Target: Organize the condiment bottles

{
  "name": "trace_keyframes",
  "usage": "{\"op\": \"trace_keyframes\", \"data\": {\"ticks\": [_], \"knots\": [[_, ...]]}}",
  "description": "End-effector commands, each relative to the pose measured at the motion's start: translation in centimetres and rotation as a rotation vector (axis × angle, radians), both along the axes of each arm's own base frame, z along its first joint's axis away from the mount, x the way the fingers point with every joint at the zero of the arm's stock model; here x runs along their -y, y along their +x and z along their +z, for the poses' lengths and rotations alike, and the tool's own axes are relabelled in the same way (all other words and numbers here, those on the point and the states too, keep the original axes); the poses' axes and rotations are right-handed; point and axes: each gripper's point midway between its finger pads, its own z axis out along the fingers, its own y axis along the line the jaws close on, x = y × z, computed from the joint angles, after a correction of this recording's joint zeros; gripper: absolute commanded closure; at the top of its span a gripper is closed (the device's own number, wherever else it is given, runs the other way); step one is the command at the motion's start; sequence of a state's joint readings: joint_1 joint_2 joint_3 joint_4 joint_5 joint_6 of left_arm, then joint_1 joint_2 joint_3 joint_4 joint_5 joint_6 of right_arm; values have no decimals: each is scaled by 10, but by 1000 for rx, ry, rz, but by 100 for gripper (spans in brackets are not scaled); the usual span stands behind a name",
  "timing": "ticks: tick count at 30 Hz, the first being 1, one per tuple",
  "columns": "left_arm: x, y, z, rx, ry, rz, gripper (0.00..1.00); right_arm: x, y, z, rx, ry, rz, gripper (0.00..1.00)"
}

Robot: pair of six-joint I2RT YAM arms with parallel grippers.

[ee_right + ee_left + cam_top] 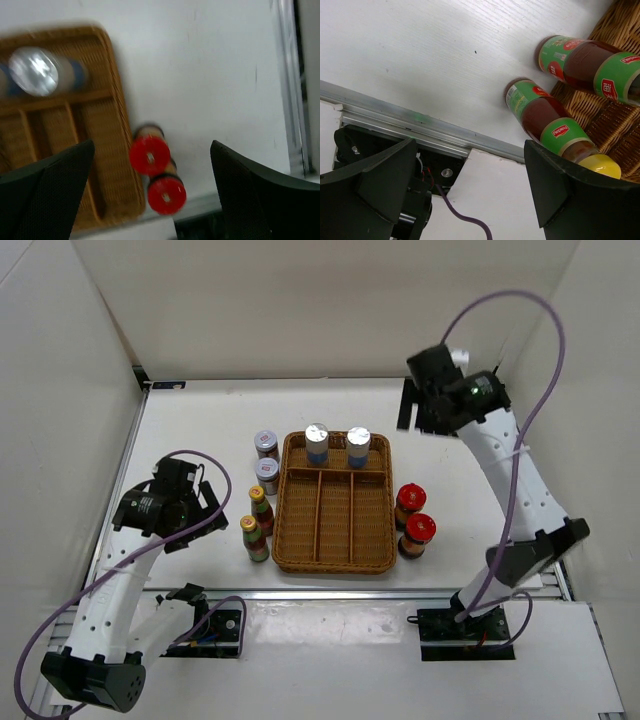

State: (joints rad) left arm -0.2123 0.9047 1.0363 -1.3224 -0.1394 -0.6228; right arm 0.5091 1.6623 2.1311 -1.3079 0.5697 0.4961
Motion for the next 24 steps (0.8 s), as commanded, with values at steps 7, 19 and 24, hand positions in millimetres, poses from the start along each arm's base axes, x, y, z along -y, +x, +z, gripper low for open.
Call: {"op": "trace_keyframes", "data": {"ticks": [7,19,24], "knots": [[-2,4,-2,3,13,20,0,7,-109,-147,-454,160,30,0],[-2,3,-4,-15,17,20,0,-7,-104,-180,-468,188,139,0],[-2,3,-4,-15,17,20,0,-10,-94,-204,-526,145,144,0]]}}
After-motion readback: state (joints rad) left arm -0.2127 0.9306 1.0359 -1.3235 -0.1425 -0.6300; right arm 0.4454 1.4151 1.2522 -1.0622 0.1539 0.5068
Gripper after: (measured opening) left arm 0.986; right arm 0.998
